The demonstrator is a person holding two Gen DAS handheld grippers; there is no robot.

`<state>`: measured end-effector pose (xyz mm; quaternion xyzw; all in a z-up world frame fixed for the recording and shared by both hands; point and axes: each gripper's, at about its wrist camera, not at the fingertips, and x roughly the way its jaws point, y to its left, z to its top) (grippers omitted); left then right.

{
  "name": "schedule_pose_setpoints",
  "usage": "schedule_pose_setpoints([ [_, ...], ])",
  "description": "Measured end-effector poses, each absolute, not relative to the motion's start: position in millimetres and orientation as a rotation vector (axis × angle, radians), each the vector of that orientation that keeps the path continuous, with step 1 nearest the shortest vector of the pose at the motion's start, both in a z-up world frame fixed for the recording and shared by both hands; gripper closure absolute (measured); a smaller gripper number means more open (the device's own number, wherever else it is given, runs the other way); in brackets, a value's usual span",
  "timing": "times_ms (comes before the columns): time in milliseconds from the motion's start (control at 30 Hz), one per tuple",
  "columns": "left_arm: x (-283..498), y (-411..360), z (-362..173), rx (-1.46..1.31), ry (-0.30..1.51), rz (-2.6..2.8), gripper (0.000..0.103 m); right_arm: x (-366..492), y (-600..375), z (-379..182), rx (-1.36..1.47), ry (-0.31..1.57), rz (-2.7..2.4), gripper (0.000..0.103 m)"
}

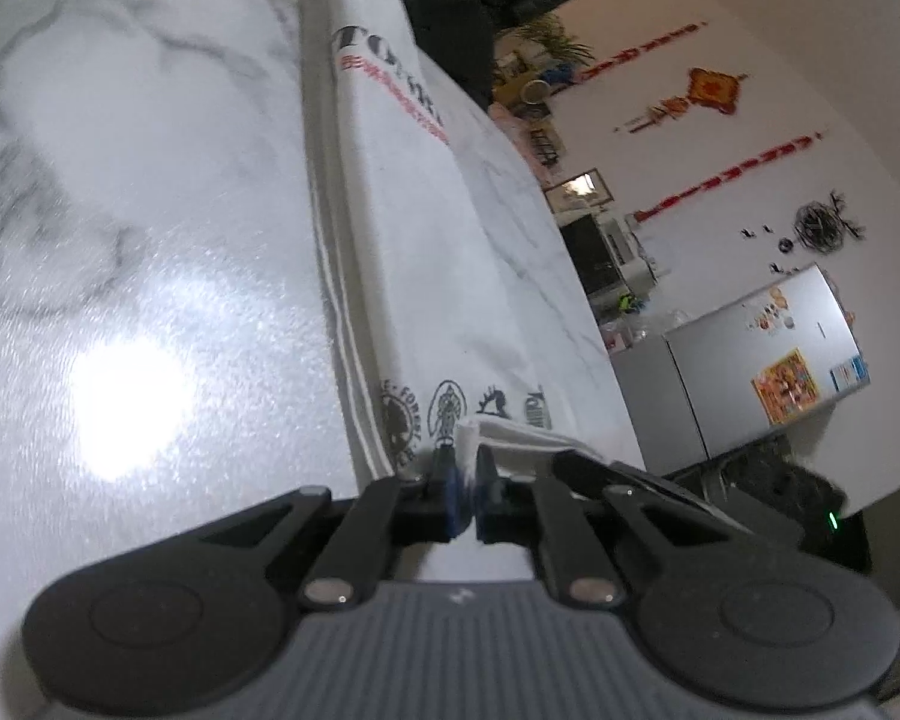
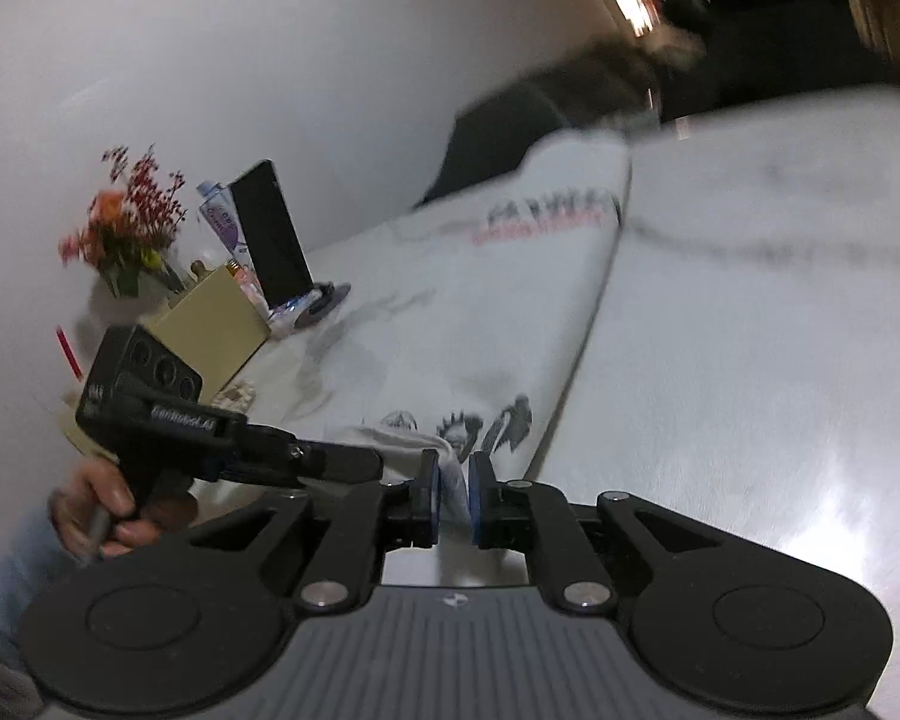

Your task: Fold shopping bag

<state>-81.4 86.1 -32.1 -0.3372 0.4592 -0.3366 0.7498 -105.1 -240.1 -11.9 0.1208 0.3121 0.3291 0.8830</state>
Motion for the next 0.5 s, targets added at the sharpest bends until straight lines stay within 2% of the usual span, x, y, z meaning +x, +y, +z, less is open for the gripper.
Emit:
schedule_pose_setpoints([
  [167, -84, 80, -35, -0.751, 1.000, -0.703, 0.097, -133, -237, 6, 0.103, 0.498, 0.636, 0.095],
  [500, -88, 90, -39, -0.746, 0.992, -0.698, 0.097, -124, -211, -10, 0.022, 0.541, 0.677, 0.095],
])
